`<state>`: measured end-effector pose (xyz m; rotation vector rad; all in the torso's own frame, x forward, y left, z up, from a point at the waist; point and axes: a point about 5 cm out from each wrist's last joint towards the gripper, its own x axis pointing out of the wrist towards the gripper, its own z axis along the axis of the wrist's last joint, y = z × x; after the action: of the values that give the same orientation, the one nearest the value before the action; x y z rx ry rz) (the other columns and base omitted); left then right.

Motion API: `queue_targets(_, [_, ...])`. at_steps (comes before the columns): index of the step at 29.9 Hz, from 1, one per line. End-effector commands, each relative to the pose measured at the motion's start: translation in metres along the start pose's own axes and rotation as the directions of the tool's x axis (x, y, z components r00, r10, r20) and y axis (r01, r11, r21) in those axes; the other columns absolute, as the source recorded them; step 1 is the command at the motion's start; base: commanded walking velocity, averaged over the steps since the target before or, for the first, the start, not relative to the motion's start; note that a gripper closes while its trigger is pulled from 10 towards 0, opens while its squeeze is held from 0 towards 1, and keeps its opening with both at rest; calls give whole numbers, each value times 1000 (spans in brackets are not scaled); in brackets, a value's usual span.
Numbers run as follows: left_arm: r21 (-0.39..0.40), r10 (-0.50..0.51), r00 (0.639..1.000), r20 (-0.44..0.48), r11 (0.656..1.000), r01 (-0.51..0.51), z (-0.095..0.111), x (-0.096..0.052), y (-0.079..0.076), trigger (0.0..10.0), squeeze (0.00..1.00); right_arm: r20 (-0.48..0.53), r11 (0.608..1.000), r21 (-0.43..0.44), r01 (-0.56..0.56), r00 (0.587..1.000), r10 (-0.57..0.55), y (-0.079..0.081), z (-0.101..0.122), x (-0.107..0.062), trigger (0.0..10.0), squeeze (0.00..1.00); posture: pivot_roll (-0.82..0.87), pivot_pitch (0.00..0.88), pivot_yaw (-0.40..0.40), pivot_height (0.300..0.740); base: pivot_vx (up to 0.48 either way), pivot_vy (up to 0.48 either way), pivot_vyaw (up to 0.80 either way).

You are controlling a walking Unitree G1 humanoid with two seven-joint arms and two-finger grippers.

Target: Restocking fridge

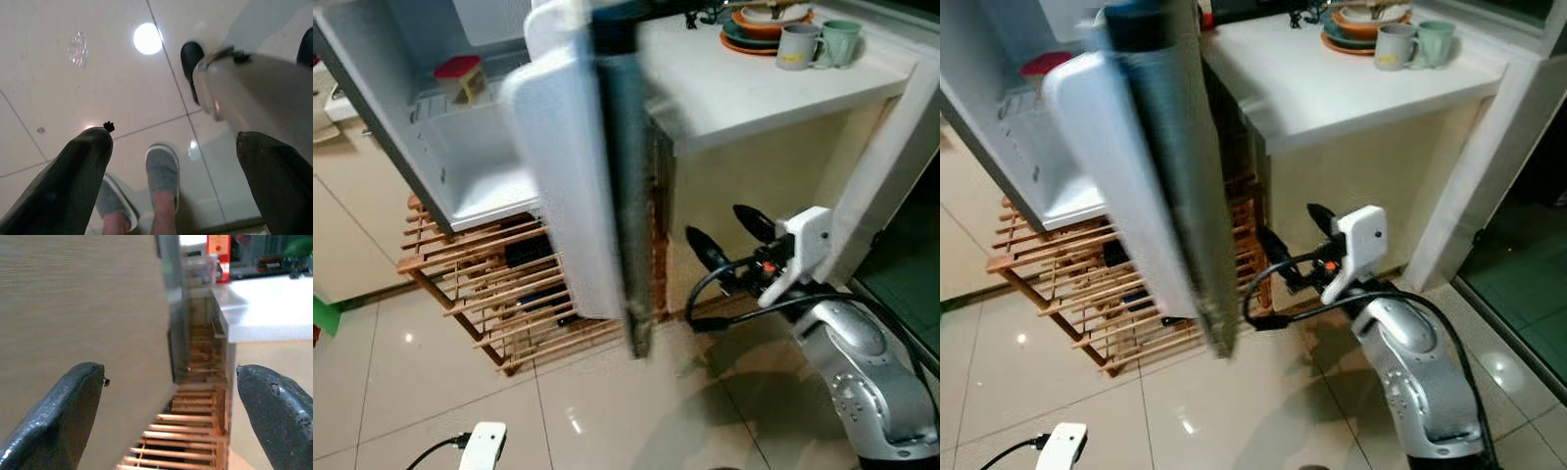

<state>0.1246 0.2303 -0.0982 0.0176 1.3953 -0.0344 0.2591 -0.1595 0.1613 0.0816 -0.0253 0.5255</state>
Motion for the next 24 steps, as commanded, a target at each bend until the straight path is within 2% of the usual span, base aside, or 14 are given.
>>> queue_targets(1, [-11, 13, 1000, 20, 1000, -13, 4, -1, 4, 10000, 0, 0, 999, 34, -17, 1000, 17, 3, 3, 0, 10000, 0, -213, 0, 110, 740, 0, 0, 0])
queue_targets(5, [-15, 0, 999, 49, 1000, 1, 6, -2, 5, 10000, 0, -26, 999, 47, -3, 1000, 4, 0, 0, -1, 10000, 0, -210, 0, 104, 740, 0, 0, 0])
queue_targets(6, [-13, 6, 998, 70, 1000, -6, 10, -2, 6, 10000, 0, -43, 997, 26, 67, 997, -66, -9, -6, -2, 10000, 0, -206, 0, 101, 740, 0, 0, 0])
queue_targets(8, [3, 12, 997, 79, 1000, -12, 13, -3, 6, 10000, 0, -57, 996, 12, 89, 994, -88, -13, -10, -2, 10000, 0, -204, 0, 99, 740, 0, 0, 0])
queue_targets(13, [-16, 15, 982, 191, 1000, -12, 41, -8, 7, 10000, 0, -146, 974, -42, 224, 963, -228, -27, -34, -9, 10000, 0, -196, 0, 95, 740, 0, 0, 0])
queue_targets(15, [15, 19, 973, 231, 1000, -23, 52, -10, 6, 10000, 0, -162, 966, -58, 251, 953, -257, -30, -38, -10, 10000, 0, -192, 0, 91, 740, 0, 0, 0])
queue_targets(18, [56, -18, 937, 348, 998, -1, 81, -16, -8, 10000, 0, -185, 952, -72, 297, 934, -305, -34, -43, -10, 10000, 0, -187, 0, 93, 740, 0, 0, 0])
queue_targets(20, [168, -33, 896, 443, 985, -47, 103, -23, -17, 10000, 0, -177, 951, -78, 300, 934, -310, -35, -42, -9, 10000, 0, -184, 0, 92, 740, 0, 0, 0])
queue_targets(22, [229, -35, 864, 503, 969, -94, 119, -28, -24, 10000, 0, -169, 947, -88, 308, 933, -319, -36, -43, -8, 10000, 0, -182, 0, 88, 740, 0, 0, 0])
queue_targets(24, [229, -51, 799, 599, 967, -110, 147, -41, -37, 10000, 0, -170, 946, -89, 311, 931, -322, -35, -46, -6, 10000, 0, -182, 0, 77, 740, 0, 0, 0])
